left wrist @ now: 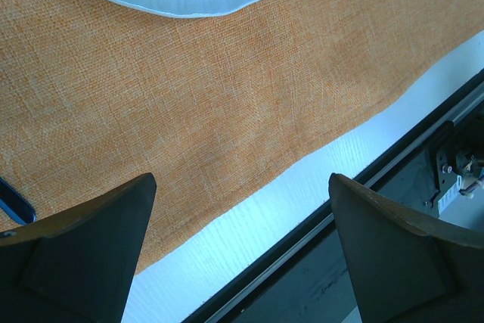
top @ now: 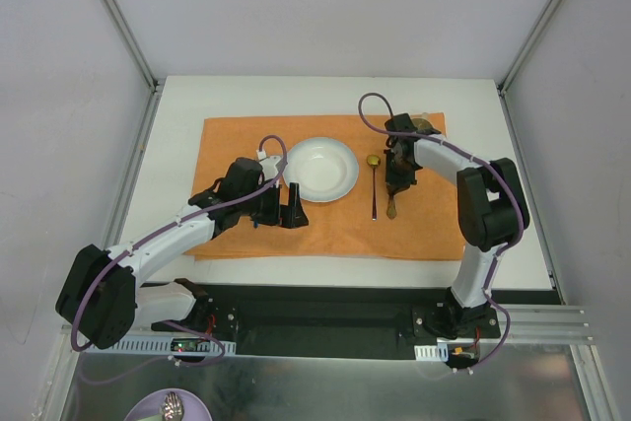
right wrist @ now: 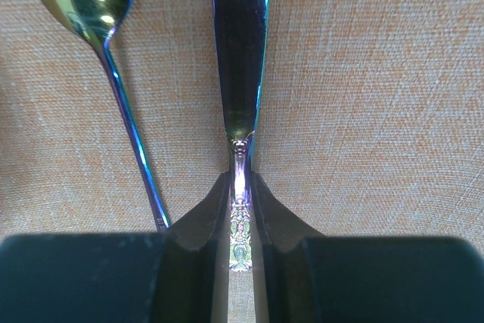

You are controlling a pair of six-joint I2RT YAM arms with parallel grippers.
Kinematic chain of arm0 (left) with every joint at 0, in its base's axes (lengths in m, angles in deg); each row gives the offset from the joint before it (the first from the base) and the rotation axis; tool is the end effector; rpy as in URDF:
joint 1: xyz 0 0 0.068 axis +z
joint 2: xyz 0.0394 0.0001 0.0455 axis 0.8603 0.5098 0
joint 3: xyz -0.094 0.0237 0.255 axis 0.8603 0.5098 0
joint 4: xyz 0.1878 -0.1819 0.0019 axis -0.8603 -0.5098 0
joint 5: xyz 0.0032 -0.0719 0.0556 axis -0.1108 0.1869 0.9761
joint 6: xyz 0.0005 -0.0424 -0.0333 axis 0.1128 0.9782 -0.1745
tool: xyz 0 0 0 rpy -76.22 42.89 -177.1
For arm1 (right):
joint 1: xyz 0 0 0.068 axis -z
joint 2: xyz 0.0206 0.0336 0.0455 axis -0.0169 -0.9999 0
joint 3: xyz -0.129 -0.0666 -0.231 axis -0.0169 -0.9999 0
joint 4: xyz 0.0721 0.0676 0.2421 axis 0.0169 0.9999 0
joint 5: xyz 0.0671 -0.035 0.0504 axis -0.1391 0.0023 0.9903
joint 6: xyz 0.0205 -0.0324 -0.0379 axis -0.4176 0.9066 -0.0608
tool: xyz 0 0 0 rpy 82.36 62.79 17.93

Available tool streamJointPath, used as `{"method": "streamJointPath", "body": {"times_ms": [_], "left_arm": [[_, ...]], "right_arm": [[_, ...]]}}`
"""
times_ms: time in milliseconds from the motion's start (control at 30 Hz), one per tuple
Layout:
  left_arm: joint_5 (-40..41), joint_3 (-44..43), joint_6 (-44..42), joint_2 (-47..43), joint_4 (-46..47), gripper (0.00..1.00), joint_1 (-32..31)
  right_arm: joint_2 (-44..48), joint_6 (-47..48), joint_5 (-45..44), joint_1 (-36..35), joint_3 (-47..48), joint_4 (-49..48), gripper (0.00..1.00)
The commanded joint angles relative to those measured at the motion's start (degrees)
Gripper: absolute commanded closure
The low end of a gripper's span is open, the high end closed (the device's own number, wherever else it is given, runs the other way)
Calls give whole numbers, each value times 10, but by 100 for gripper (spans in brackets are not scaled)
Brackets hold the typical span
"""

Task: Set the dinner table for one person
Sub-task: Place the knife on the napkin.

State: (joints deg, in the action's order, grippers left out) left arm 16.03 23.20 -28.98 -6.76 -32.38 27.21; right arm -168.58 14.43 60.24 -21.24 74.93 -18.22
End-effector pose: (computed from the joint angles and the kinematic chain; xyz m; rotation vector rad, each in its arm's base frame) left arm 0.2061 -0.1441 0.2256 0.3588 2.2947 -0.9271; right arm 0.3561 0.1291 0.1778 -0.3374 2.7220 0.0318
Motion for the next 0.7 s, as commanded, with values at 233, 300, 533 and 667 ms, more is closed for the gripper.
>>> {"method": "streamJointPath", "body": {"times_ms": [233, 300, 533, 667], "left_arm": [[-7, 0, 3, -13, 4, 1, 7], [-6, 0, 3, -13, 3, 1, 6], [-3, 0, 2, -16, 2, 1, 6], [-1, -2, 2, -17, 1, 1, 6]], "right_arm": [[19, -13, -5, 1, -22, -5, 73], [21, -13, -6, 1, -23, -5, 58], [45, -11, -27, 1, -16, 6, 49], [69, -10, -35, 1, -4, 18, 49]]}}
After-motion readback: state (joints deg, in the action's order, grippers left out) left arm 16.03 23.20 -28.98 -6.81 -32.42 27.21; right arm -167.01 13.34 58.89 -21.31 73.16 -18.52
